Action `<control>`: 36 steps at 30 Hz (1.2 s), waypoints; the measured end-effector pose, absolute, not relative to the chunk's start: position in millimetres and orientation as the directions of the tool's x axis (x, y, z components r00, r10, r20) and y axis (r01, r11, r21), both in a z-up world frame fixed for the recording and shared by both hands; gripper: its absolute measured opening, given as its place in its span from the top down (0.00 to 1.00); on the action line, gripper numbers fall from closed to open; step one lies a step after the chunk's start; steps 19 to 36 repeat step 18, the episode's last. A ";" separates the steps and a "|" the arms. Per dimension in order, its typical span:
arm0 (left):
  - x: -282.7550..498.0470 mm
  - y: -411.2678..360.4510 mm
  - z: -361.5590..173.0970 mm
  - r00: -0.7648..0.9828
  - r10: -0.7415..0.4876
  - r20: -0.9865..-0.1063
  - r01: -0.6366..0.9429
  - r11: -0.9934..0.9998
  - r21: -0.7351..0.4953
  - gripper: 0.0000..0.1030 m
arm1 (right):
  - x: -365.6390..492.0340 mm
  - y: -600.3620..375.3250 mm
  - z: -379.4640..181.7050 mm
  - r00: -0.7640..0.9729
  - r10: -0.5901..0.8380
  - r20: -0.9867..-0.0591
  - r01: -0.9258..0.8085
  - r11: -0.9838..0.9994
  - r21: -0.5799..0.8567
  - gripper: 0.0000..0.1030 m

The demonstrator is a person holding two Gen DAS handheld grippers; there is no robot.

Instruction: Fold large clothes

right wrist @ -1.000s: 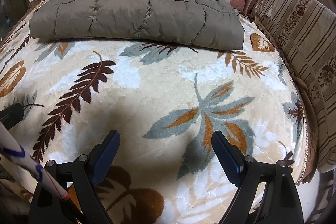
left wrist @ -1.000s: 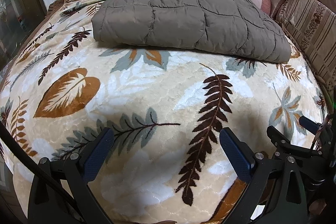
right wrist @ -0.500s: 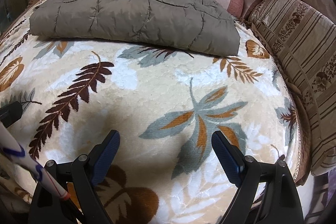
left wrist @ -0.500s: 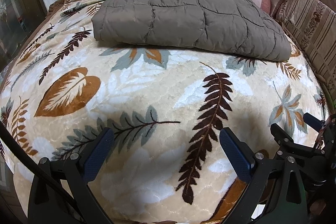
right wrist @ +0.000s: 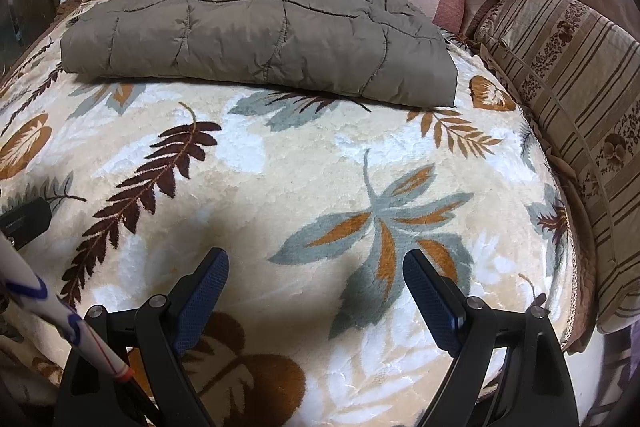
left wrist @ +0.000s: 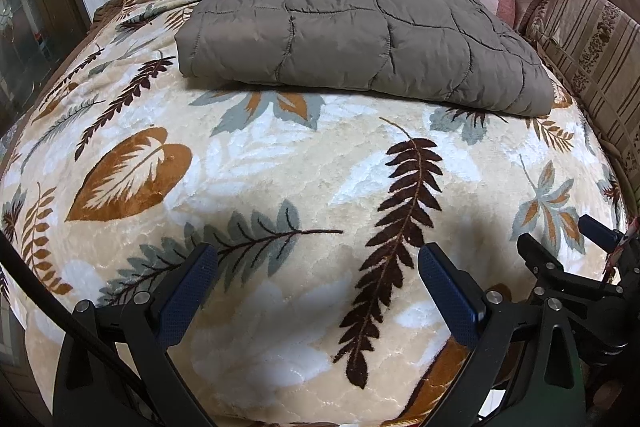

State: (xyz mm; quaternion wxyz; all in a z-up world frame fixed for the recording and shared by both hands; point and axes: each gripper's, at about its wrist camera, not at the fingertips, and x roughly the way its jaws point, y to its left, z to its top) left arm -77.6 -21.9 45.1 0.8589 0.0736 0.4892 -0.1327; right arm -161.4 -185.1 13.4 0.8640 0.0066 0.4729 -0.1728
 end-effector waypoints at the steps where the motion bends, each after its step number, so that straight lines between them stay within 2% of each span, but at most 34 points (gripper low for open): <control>1: -77.6 -21.8 45.1 0.486 -0.156 -0.860 0.300 0.954 -0.003 0.03 | -161.7 -185.9 14.7 0.498 -0.290 -0.817 0.309 0.940 -0.145 0.11; 36: -71.6 -19.9 39.5 0.473 -0.147 -0.869 0.290 0.957 -0.004 0.03 | -160.4 -188.9 15.0 0.498 -0.261 -0.827 0.306 0.945 -0.114 0.11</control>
